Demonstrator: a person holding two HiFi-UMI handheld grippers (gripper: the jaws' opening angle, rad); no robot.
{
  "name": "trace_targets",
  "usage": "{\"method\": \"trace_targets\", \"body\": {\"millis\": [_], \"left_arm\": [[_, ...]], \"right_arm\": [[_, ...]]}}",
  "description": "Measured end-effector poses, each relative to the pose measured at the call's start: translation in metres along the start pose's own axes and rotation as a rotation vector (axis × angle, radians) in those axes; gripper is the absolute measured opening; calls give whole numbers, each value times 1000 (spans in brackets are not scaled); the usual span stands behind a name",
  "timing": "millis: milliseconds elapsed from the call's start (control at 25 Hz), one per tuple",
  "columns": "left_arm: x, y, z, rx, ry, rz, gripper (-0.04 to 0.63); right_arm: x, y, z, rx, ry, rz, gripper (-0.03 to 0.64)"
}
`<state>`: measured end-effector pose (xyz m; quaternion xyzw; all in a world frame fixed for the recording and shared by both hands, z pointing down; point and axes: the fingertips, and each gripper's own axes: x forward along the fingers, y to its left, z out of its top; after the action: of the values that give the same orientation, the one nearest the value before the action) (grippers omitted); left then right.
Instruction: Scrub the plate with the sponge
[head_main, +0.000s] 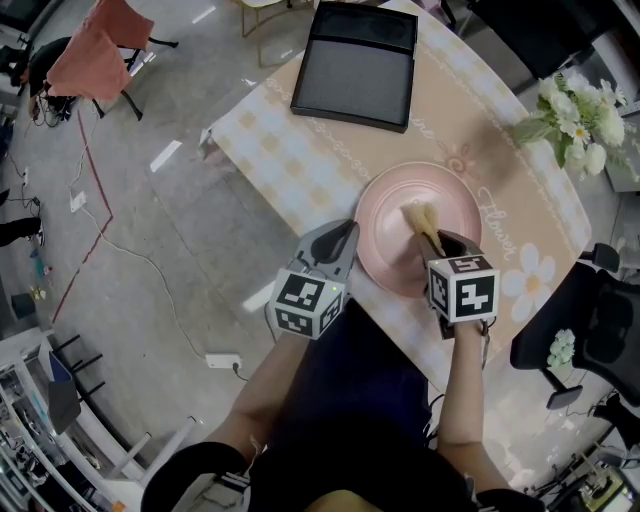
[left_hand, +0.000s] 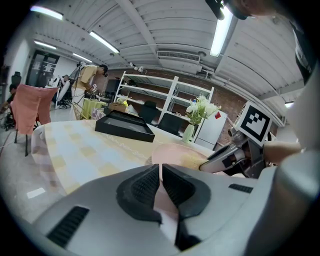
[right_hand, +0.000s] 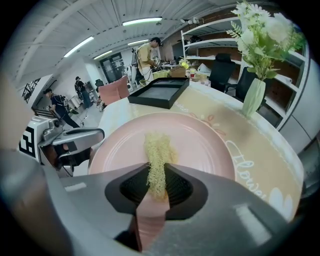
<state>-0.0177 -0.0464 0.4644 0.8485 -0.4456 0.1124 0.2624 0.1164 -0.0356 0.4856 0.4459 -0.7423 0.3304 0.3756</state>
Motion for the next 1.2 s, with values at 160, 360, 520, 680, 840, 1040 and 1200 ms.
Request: {"method": "trace_targets", "body": {"millis": [160, 360, 520, 680, 840, 1040, 1200], "left_arm": [[-1, 0, 0, 1, -1, 0, 25], [-1, -1, 1, 2, -1, -1, 25], [-1, -2, 1, 2, -2, -4, 25], [-1, -2, 0, 1, 0, -6, 25], [-1, -2, -1, 1, 3, -6, 25], [-2, -2, -2, -1, 2, -8, 25], [-2, -2, -2, 0, 5, -10, 25]], "right_arm": [[-2, -10, -1, 13, 0, -26, 77], [-4, -21, -2, 31, -3, -47, 77], [-5, -27, -2, 34, -3, -60, 77], [-5, -32, -2, 37, -2, -71, 77], [-5, -34, -2, 43, -2, -73, 77], [-6, -40, -1, 51, -1, -87, 77], [-7, -46, -1, 53, 1, -104, 77]]}}
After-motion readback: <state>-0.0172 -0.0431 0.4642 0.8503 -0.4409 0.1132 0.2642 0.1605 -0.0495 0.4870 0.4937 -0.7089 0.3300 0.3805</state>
